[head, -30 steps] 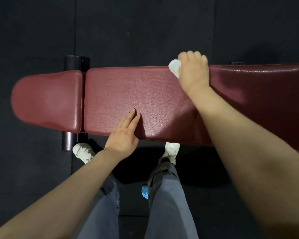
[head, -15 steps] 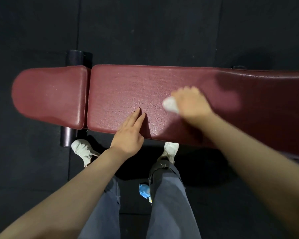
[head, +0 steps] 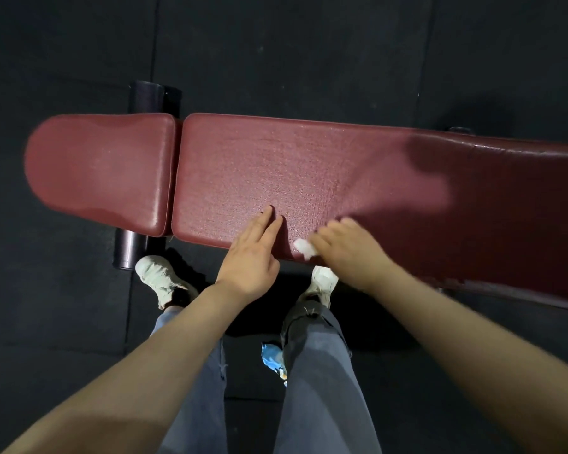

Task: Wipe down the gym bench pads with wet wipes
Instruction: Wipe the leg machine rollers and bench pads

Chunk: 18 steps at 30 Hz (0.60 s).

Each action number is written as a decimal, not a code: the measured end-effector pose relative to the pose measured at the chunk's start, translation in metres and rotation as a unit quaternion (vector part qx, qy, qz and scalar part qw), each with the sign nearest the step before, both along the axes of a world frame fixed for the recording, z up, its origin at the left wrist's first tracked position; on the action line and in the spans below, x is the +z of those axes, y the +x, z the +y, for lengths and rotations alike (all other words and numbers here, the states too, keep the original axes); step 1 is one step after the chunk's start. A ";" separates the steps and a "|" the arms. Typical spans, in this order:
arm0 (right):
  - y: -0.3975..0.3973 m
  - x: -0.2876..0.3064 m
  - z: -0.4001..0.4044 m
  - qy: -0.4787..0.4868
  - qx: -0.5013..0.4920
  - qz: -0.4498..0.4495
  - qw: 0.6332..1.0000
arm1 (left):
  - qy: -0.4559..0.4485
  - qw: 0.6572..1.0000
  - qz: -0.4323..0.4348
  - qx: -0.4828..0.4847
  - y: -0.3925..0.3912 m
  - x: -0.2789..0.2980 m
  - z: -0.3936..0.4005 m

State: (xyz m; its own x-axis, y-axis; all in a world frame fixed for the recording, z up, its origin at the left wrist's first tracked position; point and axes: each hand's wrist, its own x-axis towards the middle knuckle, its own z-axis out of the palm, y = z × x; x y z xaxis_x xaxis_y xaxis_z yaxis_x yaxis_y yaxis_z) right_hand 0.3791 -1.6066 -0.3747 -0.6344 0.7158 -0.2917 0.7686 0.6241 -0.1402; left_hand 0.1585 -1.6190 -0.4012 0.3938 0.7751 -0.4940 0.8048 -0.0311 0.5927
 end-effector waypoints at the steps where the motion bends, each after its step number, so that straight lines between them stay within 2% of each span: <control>1: -0.004 -0.004 0.029 0.020 0.011 -0.014 1.000 | 0.002 1.000 -0.003 0.000 -0.001 -0.001 0.001; 3: -0.007 -0.015 0.095 0.083 -0.052 -0.073 0.993 | 0.008 1.000 -0.004 0.003 -0.004 -0.003 0.003; 5: -0.002 -0.018 0.149 0.130 -0.223 -0.091 0.962 | 0.009 1.000 -0.001 0.008 -0.010 -0.006 0.004; 7: 0.000 -0.024 0.164 0.113 -0.346 -0.067 0.929 | 0.007 1.000 0.007 0.013 -0.015 -0.007 0.003; 8: -0.007 -0.023 0.156 0.094 -0.353 -0.058 0.929 | 0.007 1.000 0.008 0.013 -0.017 -0.007 0.002; 10: -0.023 -0.029 0.117 0.048 -0.261 -0.046 0.963 | 0.007 1.000 0.006 0.019 -0.022 -0.007 0.002; 13: -0.039 -0.020 0.017 -0.071 -0.035 -0.048 0.996 | 0.004 1.000 0.005 0.027 -0.030 -0.008 0.004; 15: -0.032 -0.012 -0.024 -0.079 0.104 -0.011 0.991 | 0.004 0.999 0.006 0.033 -0.035 -0.009 0.005; 18: -0.032 -0.012 0.001 -0.063 0.212 0.016 0.975 | 0.007 0.999 0.002 0.037 -0.040 -0.009 0.004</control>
State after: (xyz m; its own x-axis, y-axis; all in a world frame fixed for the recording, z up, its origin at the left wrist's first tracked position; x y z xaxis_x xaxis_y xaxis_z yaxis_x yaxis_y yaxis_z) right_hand 0.3472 -1.6056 -0.3866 -0.8755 0.3472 -0.3360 0.4397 0.8609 -0.2560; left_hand 0.1183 -1.6152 -0.4098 0.3326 0.8089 -0.4848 0.8076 0.0211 0.5893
